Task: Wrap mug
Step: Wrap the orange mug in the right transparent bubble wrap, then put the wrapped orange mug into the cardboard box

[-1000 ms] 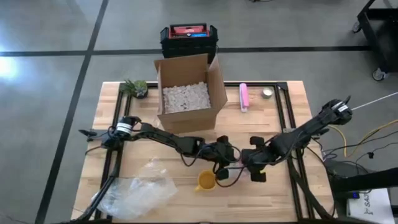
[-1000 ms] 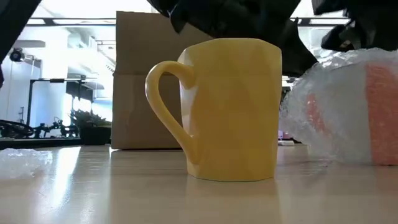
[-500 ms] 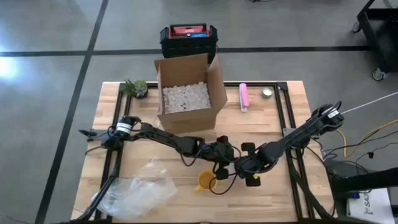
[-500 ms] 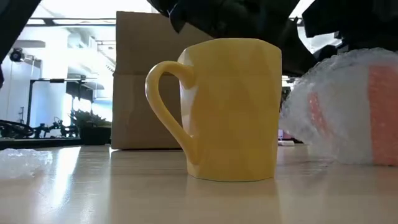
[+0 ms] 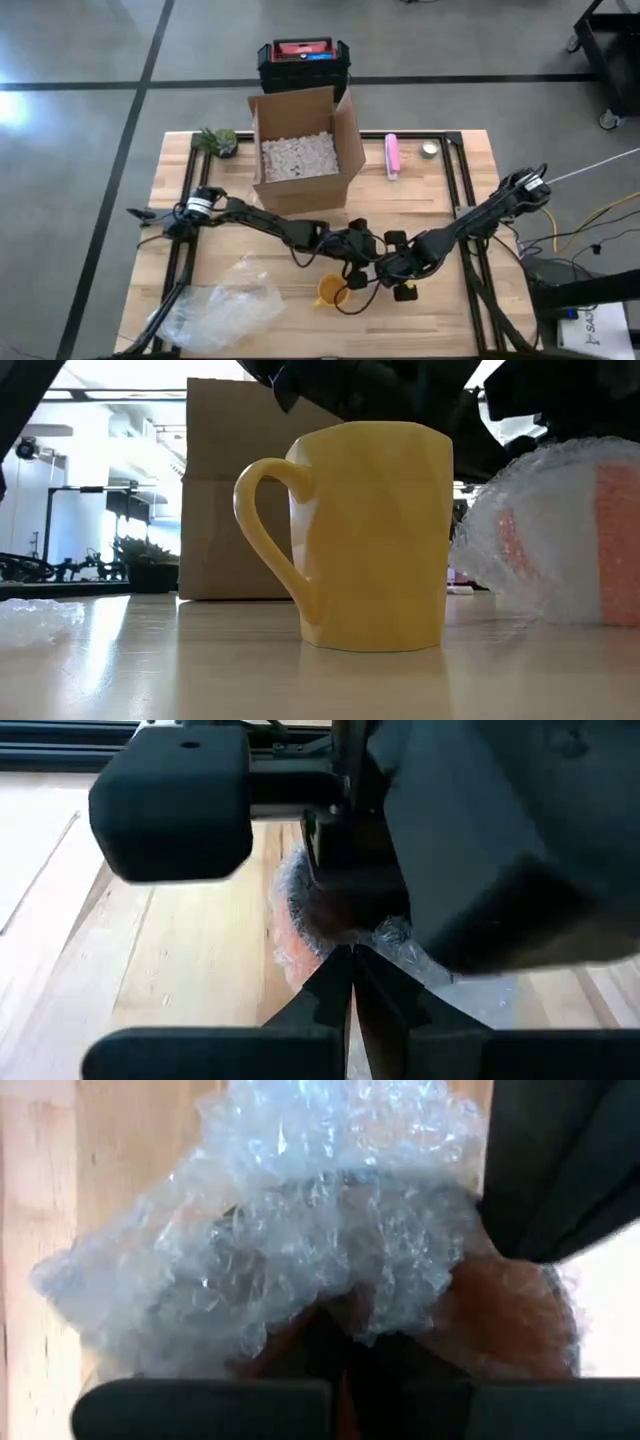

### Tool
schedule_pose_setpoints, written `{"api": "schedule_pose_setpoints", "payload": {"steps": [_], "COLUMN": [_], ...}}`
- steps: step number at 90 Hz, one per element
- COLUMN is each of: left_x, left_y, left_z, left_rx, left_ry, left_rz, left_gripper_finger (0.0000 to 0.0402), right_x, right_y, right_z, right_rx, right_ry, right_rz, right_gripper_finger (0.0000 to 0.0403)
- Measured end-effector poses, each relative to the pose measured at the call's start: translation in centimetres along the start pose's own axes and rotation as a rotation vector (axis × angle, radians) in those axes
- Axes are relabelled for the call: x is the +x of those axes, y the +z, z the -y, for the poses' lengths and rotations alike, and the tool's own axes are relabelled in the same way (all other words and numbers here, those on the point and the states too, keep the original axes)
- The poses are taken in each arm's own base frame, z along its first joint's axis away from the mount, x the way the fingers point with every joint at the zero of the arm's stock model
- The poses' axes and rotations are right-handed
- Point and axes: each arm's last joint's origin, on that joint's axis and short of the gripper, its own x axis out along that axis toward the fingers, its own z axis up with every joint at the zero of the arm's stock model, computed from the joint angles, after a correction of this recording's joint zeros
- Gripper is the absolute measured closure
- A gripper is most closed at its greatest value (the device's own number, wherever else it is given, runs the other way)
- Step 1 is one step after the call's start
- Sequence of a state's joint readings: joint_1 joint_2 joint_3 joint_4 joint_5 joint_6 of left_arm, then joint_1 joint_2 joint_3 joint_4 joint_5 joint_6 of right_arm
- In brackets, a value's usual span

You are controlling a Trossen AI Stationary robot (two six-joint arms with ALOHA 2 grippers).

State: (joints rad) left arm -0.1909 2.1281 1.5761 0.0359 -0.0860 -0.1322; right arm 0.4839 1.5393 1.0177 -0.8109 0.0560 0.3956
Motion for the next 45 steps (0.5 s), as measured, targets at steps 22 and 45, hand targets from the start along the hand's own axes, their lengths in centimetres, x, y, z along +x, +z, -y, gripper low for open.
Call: {"api": "schedule_pose_setpoints", "payload": {"steps": [22, 45], "left_x": [0.0, 0.0], "left_y": [0.0, 0.0], "left_z": [0.0, 0.0], "left_rx": [0.000, 0.000], "left_ry": [0.001, 0.001], "left_rz": [0.001, 0.002], "left_gripper_finger": [0.0402, 0.0402], "right_x": [-5.3, -8.6], "right_y": [-1.2, -2.3], "right_z": [0.8, 1.5], "right_rx": [0.083, 0.132], "right_ry": [0.071, 0.126], "right_rz": [0.172, 0.291], "right_gripper_finger": [0.0403, 0.0401]}}
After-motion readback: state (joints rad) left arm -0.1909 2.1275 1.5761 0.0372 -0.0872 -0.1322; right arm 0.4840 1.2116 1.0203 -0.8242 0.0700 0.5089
